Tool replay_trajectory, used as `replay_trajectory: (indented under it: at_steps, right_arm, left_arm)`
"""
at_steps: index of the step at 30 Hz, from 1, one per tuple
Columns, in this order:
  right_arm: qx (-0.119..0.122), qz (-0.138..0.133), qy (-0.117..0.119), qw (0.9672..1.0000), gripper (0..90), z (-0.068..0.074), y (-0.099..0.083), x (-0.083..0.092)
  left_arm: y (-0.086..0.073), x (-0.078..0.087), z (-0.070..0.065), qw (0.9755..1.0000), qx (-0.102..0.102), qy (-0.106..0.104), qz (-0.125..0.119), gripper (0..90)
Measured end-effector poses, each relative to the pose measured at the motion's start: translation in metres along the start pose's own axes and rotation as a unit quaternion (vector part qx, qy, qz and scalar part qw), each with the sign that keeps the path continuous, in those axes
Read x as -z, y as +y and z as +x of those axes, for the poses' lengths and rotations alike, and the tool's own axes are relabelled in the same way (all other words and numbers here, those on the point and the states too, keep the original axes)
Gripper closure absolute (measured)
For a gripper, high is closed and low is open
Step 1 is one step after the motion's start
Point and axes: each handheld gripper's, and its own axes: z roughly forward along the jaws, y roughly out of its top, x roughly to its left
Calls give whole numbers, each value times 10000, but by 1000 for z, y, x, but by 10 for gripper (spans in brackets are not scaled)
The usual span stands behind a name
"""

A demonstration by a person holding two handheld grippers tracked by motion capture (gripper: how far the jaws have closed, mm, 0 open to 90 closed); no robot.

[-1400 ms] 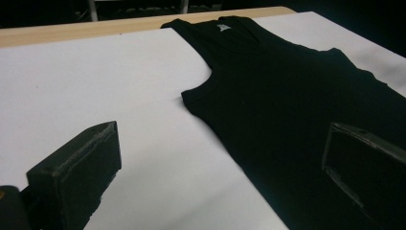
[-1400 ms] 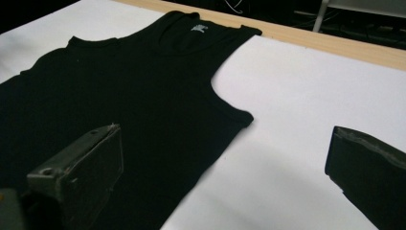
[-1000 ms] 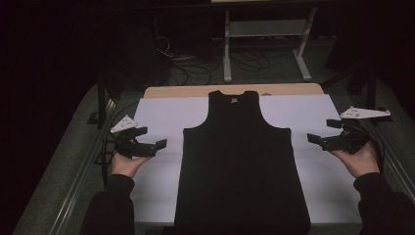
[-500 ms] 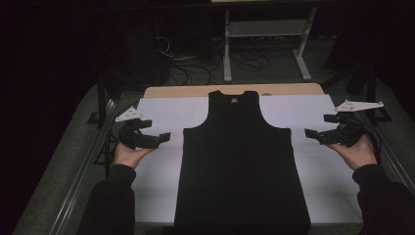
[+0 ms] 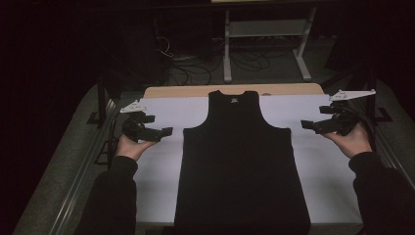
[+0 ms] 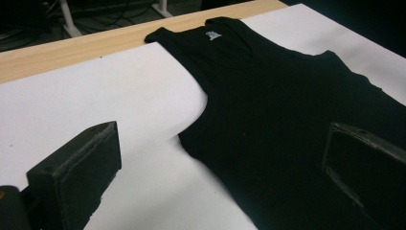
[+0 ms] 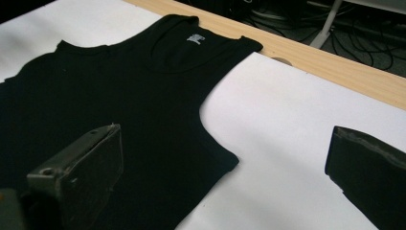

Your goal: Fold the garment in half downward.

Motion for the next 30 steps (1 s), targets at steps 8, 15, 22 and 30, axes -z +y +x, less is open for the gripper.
replay_trajectory:
  at_steps: [8,15,22,30]
  right_arm:
    - [-11,95,30,10000,0,-3,2,-11]
    - [-84,224,35,9997,0,-7,0,-21]
    - [-159,285,17,9995,0,-12,-3,-29]
    - [-154,449,9,9989,0,-14,-6,-39]
  left_arm:
    - [1,-9,5,9999,50,-88,37,0]
    - [-2,-21,8,9997,69,-138,189,0]
    - [-4,-29,10,9995,98,-176,245,0]
    - [-7,-39,11,9991,146,-223,320,0]
